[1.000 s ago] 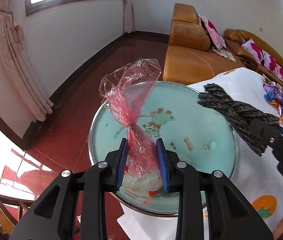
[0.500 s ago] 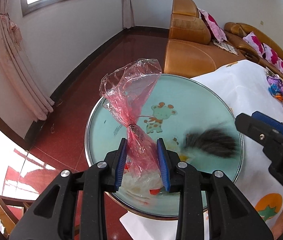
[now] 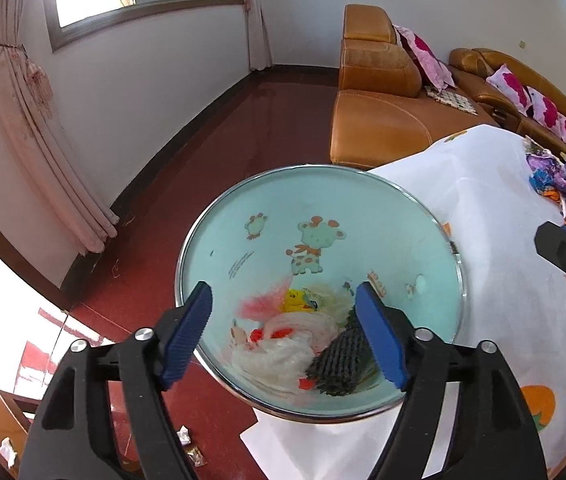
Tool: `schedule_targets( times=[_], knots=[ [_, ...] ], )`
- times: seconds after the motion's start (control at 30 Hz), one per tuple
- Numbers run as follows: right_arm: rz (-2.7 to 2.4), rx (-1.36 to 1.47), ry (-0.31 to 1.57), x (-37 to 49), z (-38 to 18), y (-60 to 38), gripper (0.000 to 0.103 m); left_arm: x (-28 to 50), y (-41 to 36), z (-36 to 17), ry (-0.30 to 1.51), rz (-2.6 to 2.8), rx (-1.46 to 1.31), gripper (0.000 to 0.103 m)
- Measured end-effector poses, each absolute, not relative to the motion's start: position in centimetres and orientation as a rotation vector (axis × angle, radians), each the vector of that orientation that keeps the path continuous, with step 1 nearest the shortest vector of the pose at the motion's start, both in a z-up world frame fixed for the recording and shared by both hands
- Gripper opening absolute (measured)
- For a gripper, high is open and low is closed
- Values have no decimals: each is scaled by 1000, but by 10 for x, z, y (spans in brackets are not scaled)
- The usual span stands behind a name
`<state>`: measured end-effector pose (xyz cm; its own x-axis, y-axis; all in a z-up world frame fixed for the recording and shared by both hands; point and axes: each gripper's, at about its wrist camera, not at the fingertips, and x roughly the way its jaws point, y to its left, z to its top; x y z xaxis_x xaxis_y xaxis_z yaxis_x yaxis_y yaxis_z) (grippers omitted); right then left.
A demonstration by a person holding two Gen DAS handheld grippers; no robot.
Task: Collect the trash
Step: 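Open both tools to drop the pink bag and rope into the bin, then grasp orange snack stick with right tool while left tool grasps juice packet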
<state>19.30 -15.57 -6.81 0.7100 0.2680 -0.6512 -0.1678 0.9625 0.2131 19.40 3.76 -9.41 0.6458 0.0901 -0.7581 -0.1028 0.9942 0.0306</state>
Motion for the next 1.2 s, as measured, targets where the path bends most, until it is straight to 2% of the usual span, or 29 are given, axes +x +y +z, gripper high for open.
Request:
schedule_targets(
  times=[0.27, 0.4, 0.77, 1.2],
  knots=[
    [164, 160, 758, 177, -76, -195, 48, 180, 11, -93, 869, 45, -16, 78],
    [133, 168, 767, 166, -81, -215, 47, 176, -5, -94, 870, 21, -4, 83],
    [-2, 157, 794, 150, -93, -322, 47, 173, -61, -96, 872, -83, 79, 83],
    [122, 23, 925, 226, -112, -409, 47, 184, -119, -86, 860, -191, 131, 83]
  ],
)
